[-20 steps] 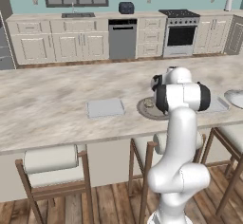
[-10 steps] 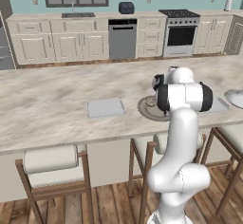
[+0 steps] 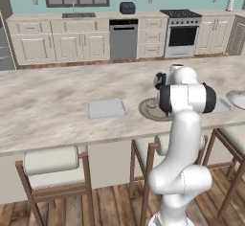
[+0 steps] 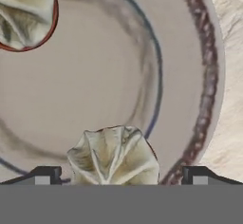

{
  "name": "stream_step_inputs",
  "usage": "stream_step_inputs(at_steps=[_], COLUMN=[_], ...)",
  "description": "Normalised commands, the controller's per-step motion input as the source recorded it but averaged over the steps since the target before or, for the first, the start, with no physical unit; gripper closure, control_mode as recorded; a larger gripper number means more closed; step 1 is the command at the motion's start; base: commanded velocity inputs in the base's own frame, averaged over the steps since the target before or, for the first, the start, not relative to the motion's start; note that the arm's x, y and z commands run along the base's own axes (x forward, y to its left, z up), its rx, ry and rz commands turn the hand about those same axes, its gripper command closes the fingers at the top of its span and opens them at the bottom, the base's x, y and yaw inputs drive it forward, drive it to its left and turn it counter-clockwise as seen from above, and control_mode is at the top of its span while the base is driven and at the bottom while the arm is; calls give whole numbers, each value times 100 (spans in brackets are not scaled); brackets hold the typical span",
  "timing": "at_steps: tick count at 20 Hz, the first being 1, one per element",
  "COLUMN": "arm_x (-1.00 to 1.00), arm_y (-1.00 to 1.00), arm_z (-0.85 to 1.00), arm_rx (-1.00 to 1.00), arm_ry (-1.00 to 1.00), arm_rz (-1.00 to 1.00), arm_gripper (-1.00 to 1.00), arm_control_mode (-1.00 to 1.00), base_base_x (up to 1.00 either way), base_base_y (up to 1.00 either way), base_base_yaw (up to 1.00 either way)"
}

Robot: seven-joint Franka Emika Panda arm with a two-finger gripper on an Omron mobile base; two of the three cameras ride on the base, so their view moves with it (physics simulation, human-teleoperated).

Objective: Place two dumplings into each of the tupperware containers and then place the containers in the fridge.

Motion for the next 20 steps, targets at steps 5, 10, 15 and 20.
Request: stream_step_inputs(at_steps=[5, 10, 15, 20], arm_x=[-6, -31, -8, 36], arm_y=[1, 5, 1, 0], arm_z=[12, -4, 0, 0], arm_rx=[0, -1, 0, 0], arm_ry=[7, 14, 7, 0], arm_rz=[0, 0, 0, 0], arm_gripper=[-100, -100, -100, -100], arm_control_mode=[-100, -100, -100, -100], base_base_x=[0, 0, 0, 0], base_base_y=[0, 0, 0, 0], base_base_yaw=[0, 0, 0, 0])
